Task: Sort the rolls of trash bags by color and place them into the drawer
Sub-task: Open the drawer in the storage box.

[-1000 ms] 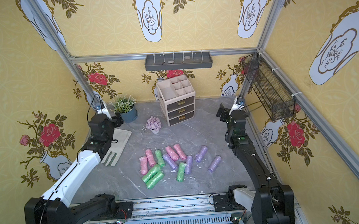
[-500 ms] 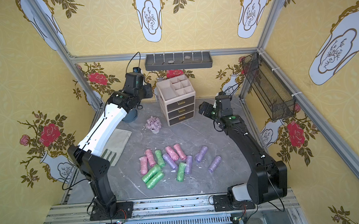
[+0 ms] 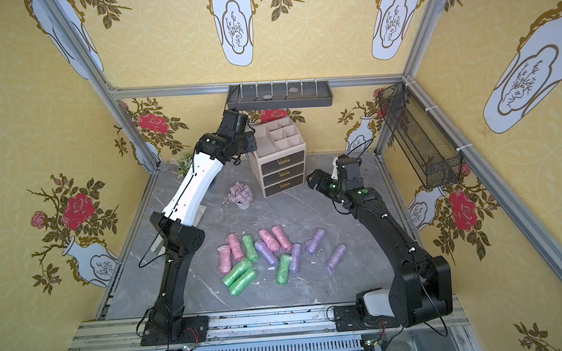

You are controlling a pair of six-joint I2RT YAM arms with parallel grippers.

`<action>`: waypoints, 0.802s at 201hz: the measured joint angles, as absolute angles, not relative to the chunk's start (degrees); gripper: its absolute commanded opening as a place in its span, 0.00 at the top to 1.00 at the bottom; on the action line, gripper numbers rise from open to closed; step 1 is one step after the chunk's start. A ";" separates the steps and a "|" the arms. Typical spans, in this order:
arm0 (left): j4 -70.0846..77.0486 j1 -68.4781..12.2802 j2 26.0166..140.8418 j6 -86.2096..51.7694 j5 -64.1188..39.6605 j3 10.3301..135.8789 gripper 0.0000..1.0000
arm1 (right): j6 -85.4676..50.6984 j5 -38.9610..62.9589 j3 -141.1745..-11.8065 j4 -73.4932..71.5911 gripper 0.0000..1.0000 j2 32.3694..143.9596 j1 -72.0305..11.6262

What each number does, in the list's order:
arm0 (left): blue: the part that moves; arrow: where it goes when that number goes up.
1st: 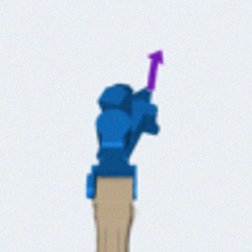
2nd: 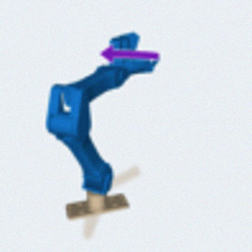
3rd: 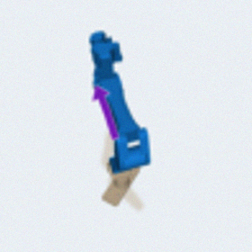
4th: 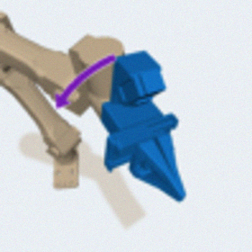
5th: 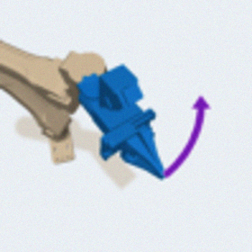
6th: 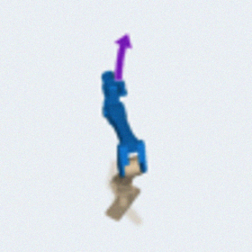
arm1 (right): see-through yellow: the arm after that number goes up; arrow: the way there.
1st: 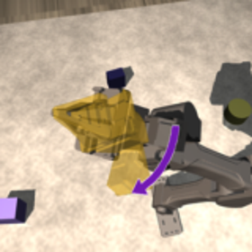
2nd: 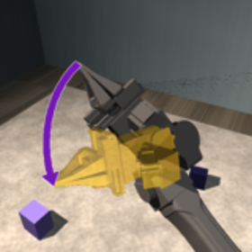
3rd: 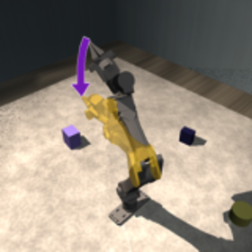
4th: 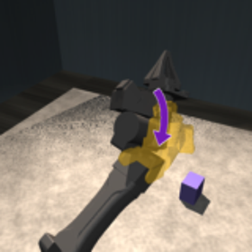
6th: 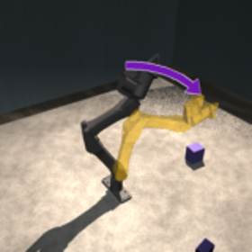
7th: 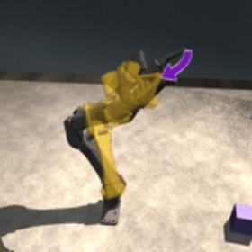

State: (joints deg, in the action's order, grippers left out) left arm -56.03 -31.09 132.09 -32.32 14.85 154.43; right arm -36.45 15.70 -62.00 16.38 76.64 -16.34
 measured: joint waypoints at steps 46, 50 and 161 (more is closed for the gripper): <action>-57.01 -31.18 134.72 -35.00 13.80 154.65 0.62 | -45.19 16.97 -54.41 4.80 0.10 75.92 -17.06; -57.14 -31.20 134.91 -35.16 13.80 154.65 0.63 | -46.04 17.10 -53.39 2.76 0.11 76.01 -17.23; -56.12 -31.46 136.27 -37.17 13.17 155.11 0.83 | -62.87 17.56 -55.00 -40.34 0.50 96.95 -21.30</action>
State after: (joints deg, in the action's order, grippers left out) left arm -56.12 -31.46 136.27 -37.17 13.17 155.11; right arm -62.87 17.56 -55.00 -40.34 96.95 -21.30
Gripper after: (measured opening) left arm 0.188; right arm 0.536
